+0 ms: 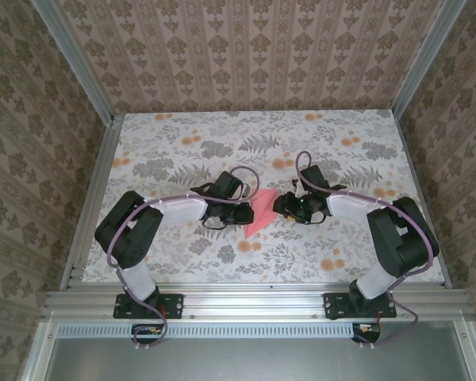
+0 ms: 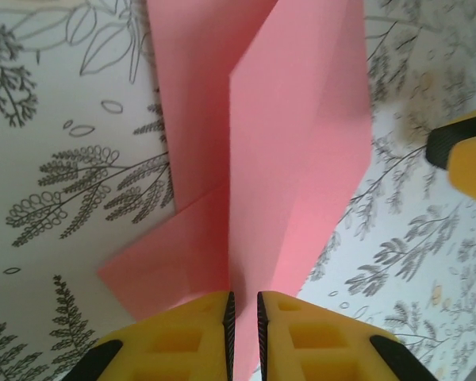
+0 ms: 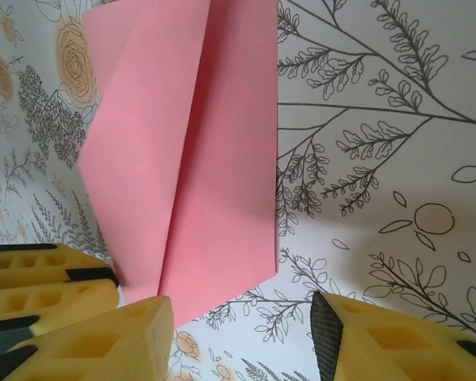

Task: Fold a paper plane with a square sheet of paper (pick it up from the middle)
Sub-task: Fourth fold the wing at the center of the table, then turn over the paper at the center of the table.

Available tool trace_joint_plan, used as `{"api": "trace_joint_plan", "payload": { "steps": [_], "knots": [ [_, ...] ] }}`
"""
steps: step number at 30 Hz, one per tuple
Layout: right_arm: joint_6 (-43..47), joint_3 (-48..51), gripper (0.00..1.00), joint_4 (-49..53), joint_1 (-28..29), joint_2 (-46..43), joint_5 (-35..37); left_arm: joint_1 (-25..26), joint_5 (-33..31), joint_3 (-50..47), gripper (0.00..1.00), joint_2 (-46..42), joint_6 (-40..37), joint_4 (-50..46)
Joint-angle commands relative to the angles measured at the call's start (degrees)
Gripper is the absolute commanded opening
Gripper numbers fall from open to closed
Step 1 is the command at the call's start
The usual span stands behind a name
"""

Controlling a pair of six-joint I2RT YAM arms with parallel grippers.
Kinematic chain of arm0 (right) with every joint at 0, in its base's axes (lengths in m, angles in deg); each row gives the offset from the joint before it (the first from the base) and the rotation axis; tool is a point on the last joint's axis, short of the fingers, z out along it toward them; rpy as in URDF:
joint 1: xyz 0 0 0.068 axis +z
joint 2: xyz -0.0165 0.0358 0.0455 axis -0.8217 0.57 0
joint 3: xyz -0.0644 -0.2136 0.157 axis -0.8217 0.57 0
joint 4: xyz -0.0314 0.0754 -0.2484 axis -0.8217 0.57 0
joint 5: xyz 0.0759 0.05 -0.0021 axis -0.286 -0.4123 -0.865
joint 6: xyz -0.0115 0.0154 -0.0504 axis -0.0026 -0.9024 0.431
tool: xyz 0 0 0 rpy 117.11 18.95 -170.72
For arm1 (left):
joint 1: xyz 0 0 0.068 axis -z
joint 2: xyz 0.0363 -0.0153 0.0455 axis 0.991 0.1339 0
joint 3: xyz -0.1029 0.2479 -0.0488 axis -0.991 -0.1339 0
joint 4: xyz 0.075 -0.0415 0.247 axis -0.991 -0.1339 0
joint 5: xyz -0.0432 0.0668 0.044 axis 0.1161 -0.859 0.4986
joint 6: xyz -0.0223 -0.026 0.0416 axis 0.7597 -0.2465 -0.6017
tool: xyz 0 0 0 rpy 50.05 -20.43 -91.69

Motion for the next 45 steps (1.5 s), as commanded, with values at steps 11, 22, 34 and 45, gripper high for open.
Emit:
{"api": "trace_joint_plan", "payload": {
  "steps": [11, 22, 34, 45],
  "knots": [
    [-3.2, 1.1, 0.51, -7.0, 0.4, 5.9, -3.4, 2.9, -1.5, 1.5, 0.17, 4.1, -2.4, -3.0],
    [-6.6, 1.9, 0.49, -15.1, 0.8, 8.2, -8.3, 3.9, 1.8, -1.0, 0.15, 4.6, -0.9, 1.9],
    [-9.3, 6.0, 0.50, -27.8, 0.8, 9.6, -14.1, 3.8, 5.0, -4.0, 0.14, 4.9, 3.6, 9.9],
    [-12.0, 12.1, 0.51, -33.7, 1.3, 5.3, -13.2, 3.9, 4.3, -7.7, 0.14, 3.9, 8.3, 16.3]
  ]
}}
